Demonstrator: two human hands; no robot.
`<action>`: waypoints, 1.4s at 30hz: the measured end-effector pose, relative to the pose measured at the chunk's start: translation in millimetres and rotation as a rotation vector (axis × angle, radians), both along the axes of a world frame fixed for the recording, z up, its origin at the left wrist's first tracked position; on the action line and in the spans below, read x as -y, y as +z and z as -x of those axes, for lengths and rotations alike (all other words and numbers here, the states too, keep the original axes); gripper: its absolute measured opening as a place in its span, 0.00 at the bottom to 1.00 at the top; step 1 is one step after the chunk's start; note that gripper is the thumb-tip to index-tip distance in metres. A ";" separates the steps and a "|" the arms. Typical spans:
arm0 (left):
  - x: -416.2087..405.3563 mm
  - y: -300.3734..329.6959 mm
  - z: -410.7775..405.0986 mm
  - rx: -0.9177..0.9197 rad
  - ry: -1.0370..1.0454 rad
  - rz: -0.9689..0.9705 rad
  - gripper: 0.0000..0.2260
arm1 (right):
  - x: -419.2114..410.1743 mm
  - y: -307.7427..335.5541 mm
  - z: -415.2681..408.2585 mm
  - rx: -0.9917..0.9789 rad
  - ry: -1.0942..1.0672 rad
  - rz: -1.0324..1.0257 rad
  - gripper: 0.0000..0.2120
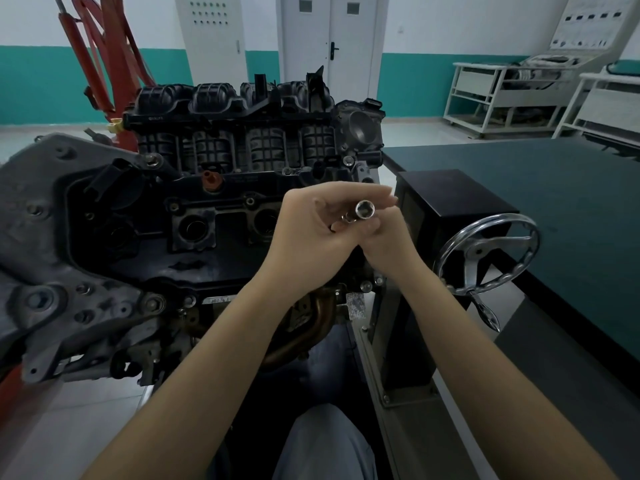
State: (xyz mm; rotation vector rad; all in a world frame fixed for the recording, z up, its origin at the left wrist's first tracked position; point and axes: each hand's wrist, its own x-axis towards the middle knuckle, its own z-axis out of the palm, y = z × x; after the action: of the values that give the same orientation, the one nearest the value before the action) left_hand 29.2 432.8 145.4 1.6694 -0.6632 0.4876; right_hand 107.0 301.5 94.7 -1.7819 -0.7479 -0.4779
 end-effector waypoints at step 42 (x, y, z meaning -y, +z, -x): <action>2.9 4.2 2.2 0.045 0.161 -0.029 0.13 | -5.0 6.4 5.3 0.015 0.029 -0.084 0.11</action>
State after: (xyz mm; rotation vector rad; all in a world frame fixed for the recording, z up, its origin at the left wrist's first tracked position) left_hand 27.0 429.8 149.6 1.7520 -0.5735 0.6346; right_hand 101.7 306.6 101.1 -1.6893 -0.7526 -0.4973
